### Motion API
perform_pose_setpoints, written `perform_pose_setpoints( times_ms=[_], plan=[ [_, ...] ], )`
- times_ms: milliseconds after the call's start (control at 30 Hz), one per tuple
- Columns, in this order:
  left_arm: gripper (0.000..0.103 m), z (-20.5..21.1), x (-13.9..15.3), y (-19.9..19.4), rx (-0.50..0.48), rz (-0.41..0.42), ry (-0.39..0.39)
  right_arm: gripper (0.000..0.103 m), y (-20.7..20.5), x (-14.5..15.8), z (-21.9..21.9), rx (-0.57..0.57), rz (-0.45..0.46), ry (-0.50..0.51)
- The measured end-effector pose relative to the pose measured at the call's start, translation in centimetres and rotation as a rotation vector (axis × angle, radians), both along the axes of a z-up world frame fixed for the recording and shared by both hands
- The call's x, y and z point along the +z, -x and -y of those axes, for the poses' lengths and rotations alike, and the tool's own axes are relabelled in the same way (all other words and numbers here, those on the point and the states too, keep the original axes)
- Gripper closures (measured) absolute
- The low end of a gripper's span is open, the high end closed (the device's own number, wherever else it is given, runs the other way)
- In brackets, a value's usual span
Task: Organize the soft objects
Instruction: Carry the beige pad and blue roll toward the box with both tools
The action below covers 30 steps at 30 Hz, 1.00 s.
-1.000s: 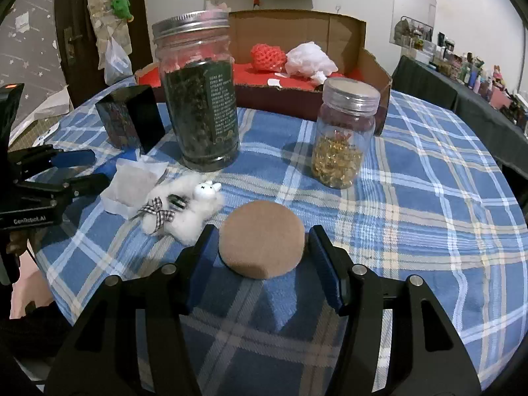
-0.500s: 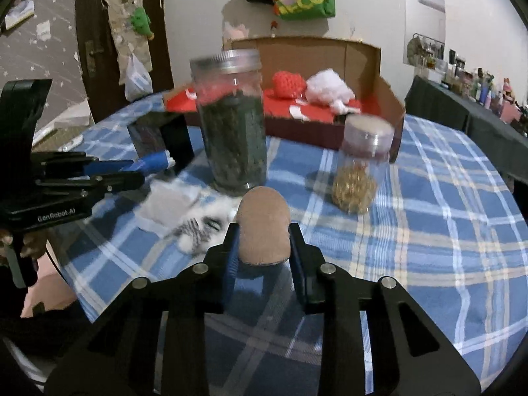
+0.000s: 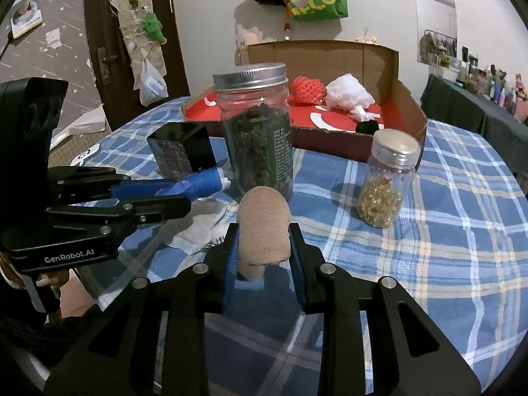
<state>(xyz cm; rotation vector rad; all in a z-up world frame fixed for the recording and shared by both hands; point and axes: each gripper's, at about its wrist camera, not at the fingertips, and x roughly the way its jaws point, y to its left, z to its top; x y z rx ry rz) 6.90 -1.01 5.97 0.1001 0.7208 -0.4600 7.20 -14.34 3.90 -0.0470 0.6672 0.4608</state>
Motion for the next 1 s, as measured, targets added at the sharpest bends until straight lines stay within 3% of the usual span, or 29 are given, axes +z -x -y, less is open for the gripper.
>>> perform_pose_setpoints(
  times_ms=[433,700,1000],
  plan=[
    [0.079,-1.1,-0.3,-0.1,0.024,-0.013,0.006,0.076,-0.3,-0.5,0.8,-0.022,-0.027,-0.001],
    [0.079,-5.2,-0.7,0.5,0.099,-0.051,0.018,0.076,-0.2,-1.1,3.6,-0.082,-0.067,-0.005],
    [0.079,-9.4,-1.1,0.8,0.208,-0.070,-0.023,0.076,-0.9,-1.3,6.8,-0.156,-0.097,0.018]
  ],
)
